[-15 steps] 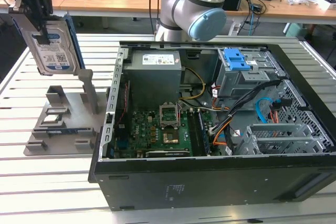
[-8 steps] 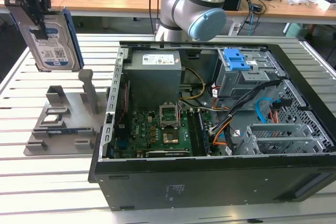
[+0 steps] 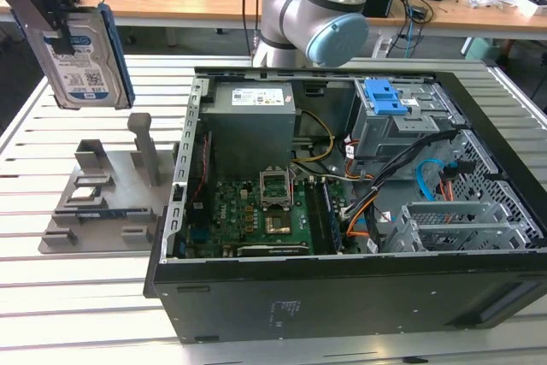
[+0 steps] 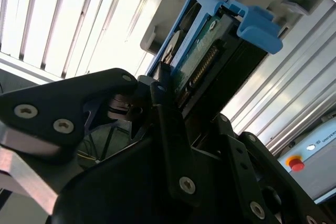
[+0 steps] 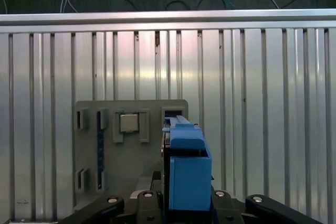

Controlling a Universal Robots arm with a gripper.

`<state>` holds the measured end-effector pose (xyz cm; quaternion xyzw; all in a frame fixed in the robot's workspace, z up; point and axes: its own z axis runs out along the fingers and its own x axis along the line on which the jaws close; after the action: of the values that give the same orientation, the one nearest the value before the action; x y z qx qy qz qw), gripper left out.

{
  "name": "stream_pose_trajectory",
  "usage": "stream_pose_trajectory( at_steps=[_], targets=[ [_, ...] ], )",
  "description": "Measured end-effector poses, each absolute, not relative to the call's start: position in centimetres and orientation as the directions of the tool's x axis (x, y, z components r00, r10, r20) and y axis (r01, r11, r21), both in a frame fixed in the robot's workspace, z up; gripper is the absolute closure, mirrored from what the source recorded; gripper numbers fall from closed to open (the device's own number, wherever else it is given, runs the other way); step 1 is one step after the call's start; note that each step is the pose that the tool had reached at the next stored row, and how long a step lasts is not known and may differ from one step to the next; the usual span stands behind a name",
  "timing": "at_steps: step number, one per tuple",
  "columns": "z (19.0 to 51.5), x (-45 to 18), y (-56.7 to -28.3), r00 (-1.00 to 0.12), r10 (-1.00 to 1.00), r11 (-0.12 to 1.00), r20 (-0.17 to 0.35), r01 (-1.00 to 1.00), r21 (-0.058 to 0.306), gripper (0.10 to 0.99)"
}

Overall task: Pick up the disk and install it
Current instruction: 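Pick up the disk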

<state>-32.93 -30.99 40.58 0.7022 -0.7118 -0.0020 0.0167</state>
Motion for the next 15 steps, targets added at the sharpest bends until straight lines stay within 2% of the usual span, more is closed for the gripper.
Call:
stream_pose_trajectory(
  at_steps=[15],
  targets=[
    [42.8, -32.9, -30.9, -0.013, -1.000, 0.014, 0.021, -1.000, 0.026, 0.729]
  ],
)
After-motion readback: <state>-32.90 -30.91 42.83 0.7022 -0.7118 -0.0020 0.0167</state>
